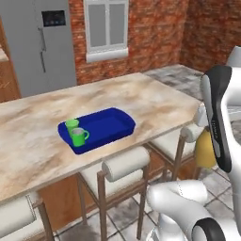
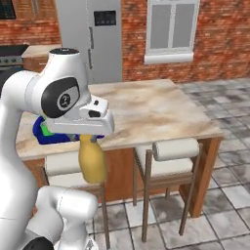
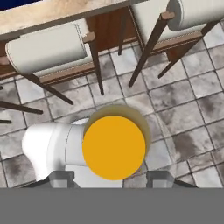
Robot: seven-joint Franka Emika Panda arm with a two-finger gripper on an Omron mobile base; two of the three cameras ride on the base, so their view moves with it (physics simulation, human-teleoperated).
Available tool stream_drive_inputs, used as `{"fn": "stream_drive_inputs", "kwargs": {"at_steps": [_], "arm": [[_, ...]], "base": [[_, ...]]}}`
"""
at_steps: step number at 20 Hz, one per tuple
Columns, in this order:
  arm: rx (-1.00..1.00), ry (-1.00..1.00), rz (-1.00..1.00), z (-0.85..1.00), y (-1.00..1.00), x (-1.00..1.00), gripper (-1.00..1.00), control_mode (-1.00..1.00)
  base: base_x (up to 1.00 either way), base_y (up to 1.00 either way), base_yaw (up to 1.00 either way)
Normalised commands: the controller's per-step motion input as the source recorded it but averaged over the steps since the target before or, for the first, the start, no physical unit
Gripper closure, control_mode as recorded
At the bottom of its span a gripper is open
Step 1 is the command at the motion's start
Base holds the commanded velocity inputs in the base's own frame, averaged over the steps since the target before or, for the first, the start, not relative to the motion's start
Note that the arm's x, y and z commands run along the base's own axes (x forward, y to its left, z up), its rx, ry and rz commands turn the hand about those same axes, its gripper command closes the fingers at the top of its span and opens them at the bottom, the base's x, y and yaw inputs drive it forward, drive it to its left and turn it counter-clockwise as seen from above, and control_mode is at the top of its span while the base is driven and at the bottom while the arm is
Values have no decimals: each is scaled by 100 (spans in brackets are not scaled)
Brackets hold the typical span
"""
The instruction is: There is a tray on the dining counter. Grab the cup, mug, and pitcher and place them on the tray. The pitcher may be placed next to the tray if it cannot fit the tray.
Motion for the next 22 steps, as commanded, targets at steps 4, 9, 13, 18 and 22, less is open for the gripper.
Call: {"fn": "stream_drive_inputs", "kwargs": {"at_steps": [4,9,13,18,22], "arm": [[0,0,0,0,0,0,100,100],[0,0,0,0,0,0,100,100],[0,0,0,0,0,0,100,100],[0,0,0,0,0,0,100,100],[0,0,0,0,0,0,100,100]], "base": [[46,-1,60],[52,0,57],[46,-3,39],[38,0,25],[46,-1,9]]}}
